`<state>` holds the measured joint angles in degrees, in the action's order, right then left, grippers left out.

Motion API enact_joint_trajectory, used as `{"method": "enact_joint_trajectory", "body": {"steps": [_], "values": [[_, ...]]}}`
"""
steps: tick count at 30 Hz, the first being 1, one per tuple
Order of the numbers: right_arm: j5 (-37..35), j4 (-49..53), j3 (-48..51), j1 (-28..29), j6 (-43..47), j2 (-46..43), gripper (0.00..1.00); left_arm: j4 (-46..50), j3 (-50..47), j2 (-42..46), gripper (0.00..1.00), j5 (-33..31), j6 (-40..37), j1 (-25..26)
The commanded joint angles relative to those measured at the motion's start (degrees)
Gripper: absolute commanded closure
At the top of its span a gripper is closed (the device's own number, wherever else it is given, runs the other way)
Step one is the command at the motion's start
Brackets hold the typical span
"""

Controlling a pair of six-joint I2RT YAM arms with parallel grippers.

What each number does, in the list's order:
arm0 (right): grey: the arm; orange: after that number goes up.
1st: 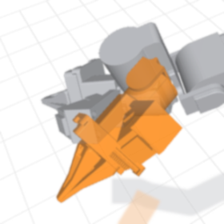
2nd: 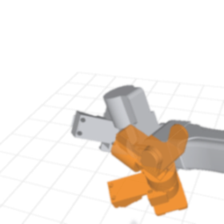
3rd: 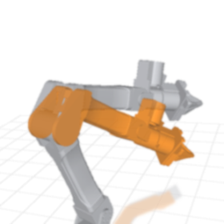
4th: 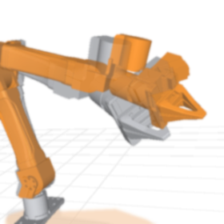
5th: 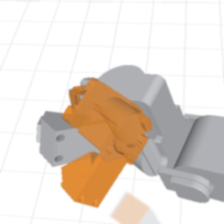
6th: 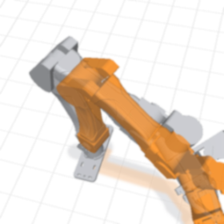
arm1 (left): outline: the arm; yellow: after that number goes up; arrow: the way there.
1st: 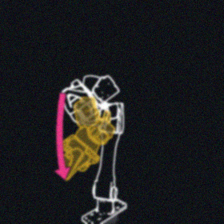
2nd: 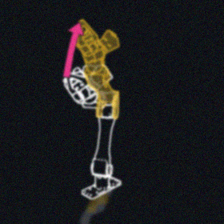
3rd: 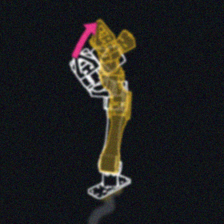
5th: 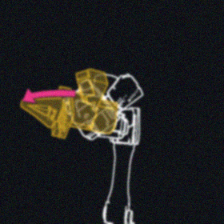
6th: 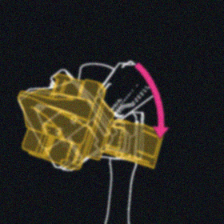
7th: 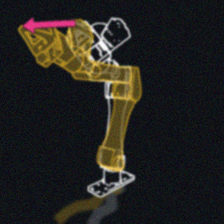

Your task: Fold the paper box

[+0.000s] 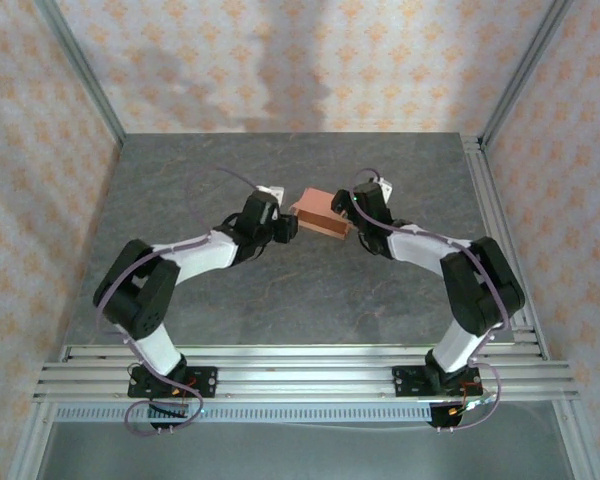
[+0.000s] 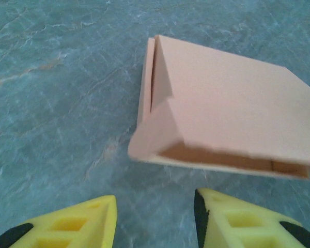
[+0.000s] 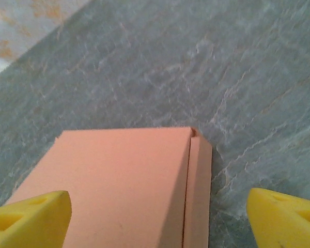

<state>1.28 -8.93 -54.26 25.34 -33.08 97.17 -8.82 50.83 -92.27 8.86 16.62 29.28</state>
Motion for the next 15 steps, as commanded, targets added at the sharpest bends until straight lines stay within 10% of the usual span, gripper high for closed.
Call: {"method": "enact_joint_trajectory", "body": {"steps": [1, 6, 15], "values": [[8.15, 3.73, -2.21, -2.80, -1.78, 2.77, 0.17, -0.93, -0.70, 5.77, 0.38, 1.52, -2.77, -0.05], [23.65, 3.80, -4.86, -5.94, 4.99, 8.53, 0.25, 9.70, 8.59, 2.64, 0.32, 5.63, -1.56, -4.14], [27.74, 14.75, -14.59, -6.04, 20.77, 14.27, 0.47, 16.19, 22.58, -11.85, 0.29, 16.80, 2.02, -11.00]]}}
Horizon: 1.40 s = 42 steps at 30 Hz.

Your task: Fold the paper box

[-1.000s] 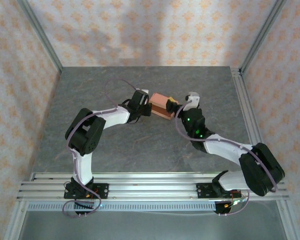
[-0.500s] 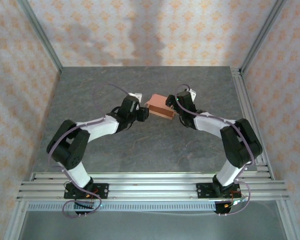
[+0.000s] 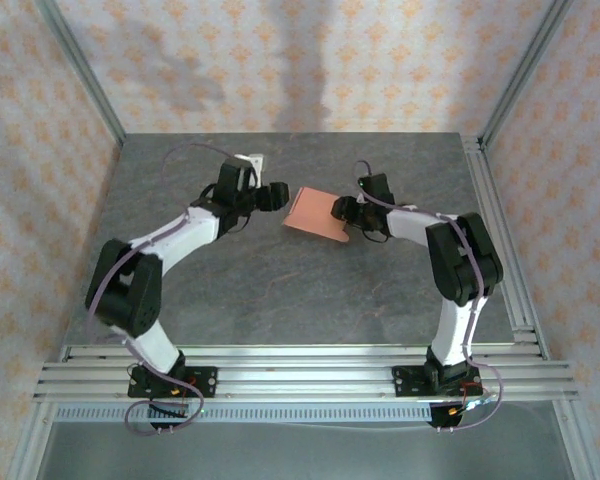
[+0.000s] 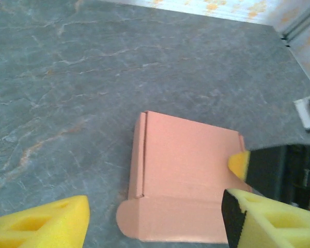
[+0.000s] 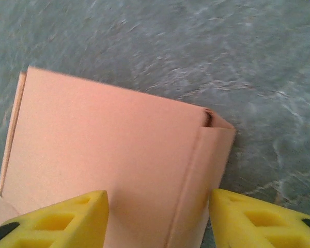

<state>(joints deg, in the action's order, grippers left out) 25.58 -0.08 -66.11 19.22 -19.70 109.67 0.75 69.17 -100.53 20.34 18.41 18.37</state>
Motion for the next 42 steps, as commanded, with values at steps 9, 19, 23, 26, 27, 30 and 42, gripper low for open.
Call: {"method": "enact_joint_trajectory", "body": {"steps": [9, 19, 23, 26, 27, 30, 42], "values": [[10.44, 14.28, -14.07, -1.20, 15.75, 8.48, 0.47, 11.69, 17.27, -19.76, 0.35, 13.73, -1.50, -1.84], [12.50, 4.37, -9.51, -3.90, 6.00, 4.13, 0.30, 11.31, 15.88, -20.67, 0.62, 17.10, 0.56, -2.00], [12.00, 1.69, -5.18, -4.46, 2.90, 0.60, 0.27, 7.38, 12.00, -19.24, 0.59, 20.88, 1.89, -3.36], [11.24, 0.41, -1.94, -4.47, 1.71, -1.66, 0.26, 4.85, 10.95, -19.43, 0.60, 23.60, 3.22, -4.43], [11.10, 0.35, -1.17, -4.50, 1.52, -2.24, 0.26, 4.82, 11.04, -19.65, 0.61, 24.06, 3.27, -4.54], [10.63, 0.01, 0.78, -4.54, 1.00, -3.36, 0.26, 4.19, 11.02, -20.17, 0.73, 25.27, 3.67, -5.01], [12.51, -8.89, 5.67, -4.46, -6.65, -3.44, 0.24, 2.29, 9.95, -21.71, 0.94, 28.88, 4.26, -6.53]]}}
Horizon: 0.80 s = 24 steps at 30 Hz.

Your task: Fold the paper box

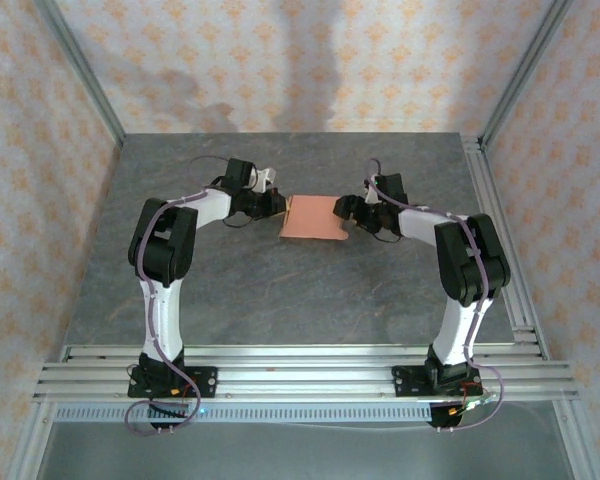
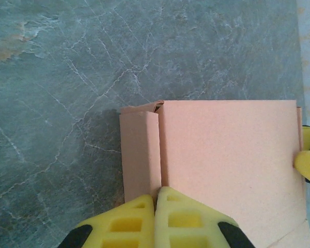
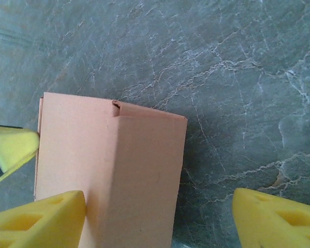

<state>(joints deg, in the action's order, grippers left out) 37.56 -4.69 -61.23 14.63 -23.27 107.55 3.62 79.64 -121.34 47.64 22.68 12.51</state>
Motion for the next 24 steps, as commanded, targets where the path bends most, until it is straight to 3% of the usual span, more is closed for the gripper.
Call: {"method": "enact_joint_trajectory", "body": {"steps": [1, 6, 11, 16, 22, 24], "values": [[0.73, -5.02, 1.13, 0.12, -3.70, -1.36, 0.23, -0.56, -0.61, -1.08, 0.93, 1.75, 0.00, -0.81], [4.03, -12.49, 3.45, 0.11, -8.77, -1.33, 0.15, -0.27, -0.55, -1.67, 0.93, 1.93, -0.59, -1.07], [8.62, -22.08, 4.62, 0.09, -15.01, 0.46, 0.16, 0.13, 0.07, -2.29, 0.93, 1.93, -0.79, -1.03], [12.01, -30.49, 5.07, 0.12, -21.36, 2.19, 0.28, 0.27, 0.20, -2.52, 0.93, 1.76, -0.63, -1.09], [11.50, -29.90, 5.34, 0.12, -21.93, 0.79, 0.49, 0.23, -0.47, -1.42, 0.86, 0.75, -1.09, -1.04], [11.07, -28.91, 5.30, 0.12, -21.83, 0.07, 0.52, -0.71, -1.11, -0.63, 0.80, 0.24, -1.04, -1.05]]}}
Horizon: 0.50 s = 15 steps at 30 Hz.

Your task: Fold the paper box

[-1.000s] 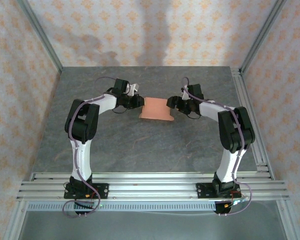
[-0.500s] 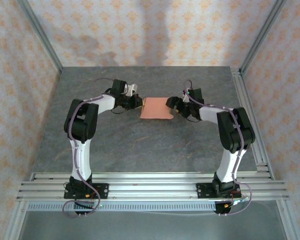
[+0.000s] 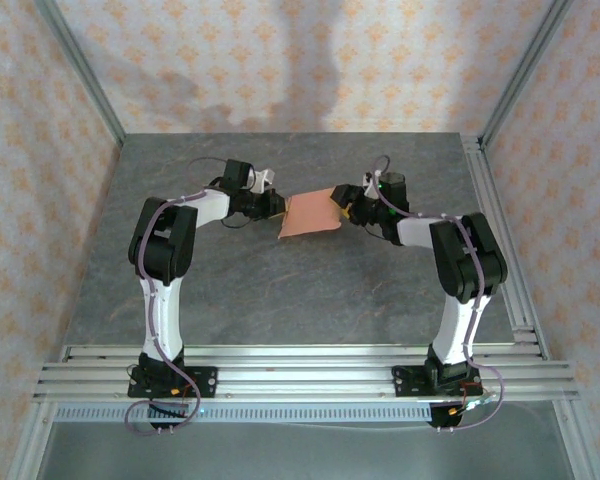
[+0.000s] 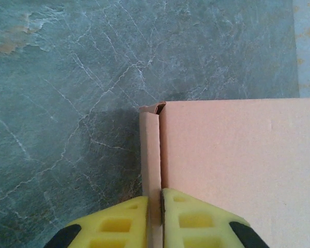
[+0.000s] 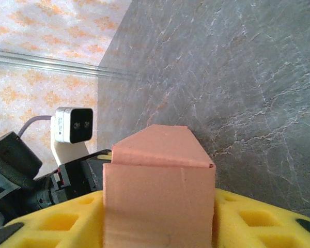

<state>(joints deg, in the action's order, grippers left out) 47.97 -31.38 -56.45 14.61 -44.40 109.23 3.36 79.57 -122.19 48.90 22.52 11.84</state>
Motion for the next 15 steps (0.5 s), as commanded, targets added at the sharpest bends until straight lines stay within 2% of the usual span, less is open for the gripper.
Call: {"method": "enact_joint_trajectory", "body": {"steps": [1, 3, 6, 11, 15], "values": [[0.43, -1.67, 0.44, 0.07, -0.60, -2.00, 0.53, -1.41, -1.69, 1.01, 0.77, -1.58, -0.83, -0.33], [-0.06, -0.81, 0.46, -0.06, -0.60, -2.82, 0.55, -4.55, -3.96, 3.38, 0.69, -3.64, -0.26, -0.41], [-0.46, -0.02, 0.50, -0.28, -1.18, -4.07, 0.56, -10.50, -8.43, 7.96, 0.46, -7.92, -0.22, -0.33], [-0.86, 0.77, 0.55, -1.14, -3.07, -6.70, 0.55, -23.61, -17.98, 17.38, 0.30, -15.59, -3.40, 0.10], [-0.83, 1.31, 0.85, -2.24, -5.04, -9.41, 0.55, -27.21, -23.17, 24.14, 0.21, -21.66, -14.17, 2.60]]}}
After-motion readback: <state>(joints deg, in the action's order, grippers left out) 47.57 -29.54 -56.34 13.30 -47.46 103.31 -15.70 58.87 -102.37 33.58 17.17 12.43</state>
